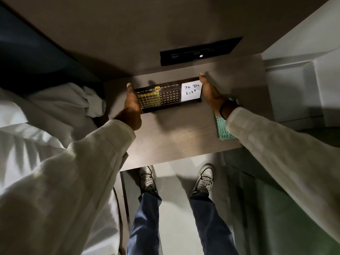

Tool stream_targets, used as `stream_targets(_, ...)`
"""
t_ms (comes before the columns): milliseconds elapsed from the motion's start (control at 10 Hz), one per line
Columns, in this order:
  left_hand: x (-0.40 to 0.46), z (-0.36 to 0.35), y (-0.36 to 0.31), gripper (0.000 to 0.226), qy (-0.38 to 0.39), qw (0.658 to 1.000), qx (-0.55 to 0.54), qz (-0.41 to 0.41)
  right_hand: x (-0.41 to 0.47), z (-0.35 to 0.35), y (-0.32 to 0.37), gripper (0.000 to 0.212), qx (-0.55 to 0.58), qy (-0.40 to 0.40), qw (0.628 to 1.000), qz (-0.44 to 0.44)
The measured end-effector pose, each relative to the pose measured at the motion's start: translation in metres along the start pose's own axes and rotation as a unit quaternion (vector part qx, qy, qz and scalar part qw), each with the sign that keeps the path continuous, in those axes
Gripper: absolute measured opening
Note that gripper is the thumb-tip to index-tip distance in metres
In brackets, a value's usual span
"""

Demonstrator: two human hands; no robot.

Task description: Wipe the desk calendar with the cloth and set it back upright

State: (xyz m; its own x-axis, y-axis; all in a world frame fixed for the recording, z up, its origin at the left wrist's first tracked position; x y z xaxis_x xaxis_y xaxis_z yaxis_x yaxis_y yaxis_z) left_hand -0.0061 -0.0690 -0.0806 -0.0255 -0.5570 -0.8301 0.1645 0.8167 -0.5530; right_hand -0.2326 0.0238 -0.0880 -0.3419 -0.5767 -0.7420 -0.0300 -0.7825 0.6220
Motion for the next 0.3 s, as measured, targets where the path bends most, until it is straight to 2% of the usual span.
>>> stream_targets(100, -0.007, -0.002, 0.001, 0.07, 0.015, 1.0, 0.024, -0.005, -0.002, -0.003, -0.002, 0.062, 0.041, -0.014, 0.999, -0.001)
stream_targets(200, -0.006, -0.003, 0.002, 0.068, -0.003, 0.999, 0.034, -0.001, -0.006, -0.004, -0.004, 0.059, 0.063, -0.052, 0.996, 0.017)
stream_targets(300, -0.024, 0.001, 0.007, 0.074, -0.066, 0.99, 0.094, -0.076, -0.025, 0.001, -0.002, 0.044, 0.056, -0.13, 0.989, 0.047)
Point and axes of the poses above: each hand's wrist, its own x-axis towards the middle knuckle, its own z-axis out of the back of the hand, y = z × x, the point moved 2 cm from there along x, towards the middle knuckle, and after that the axes turned 2 degrees about y, right-handed, at the moved point
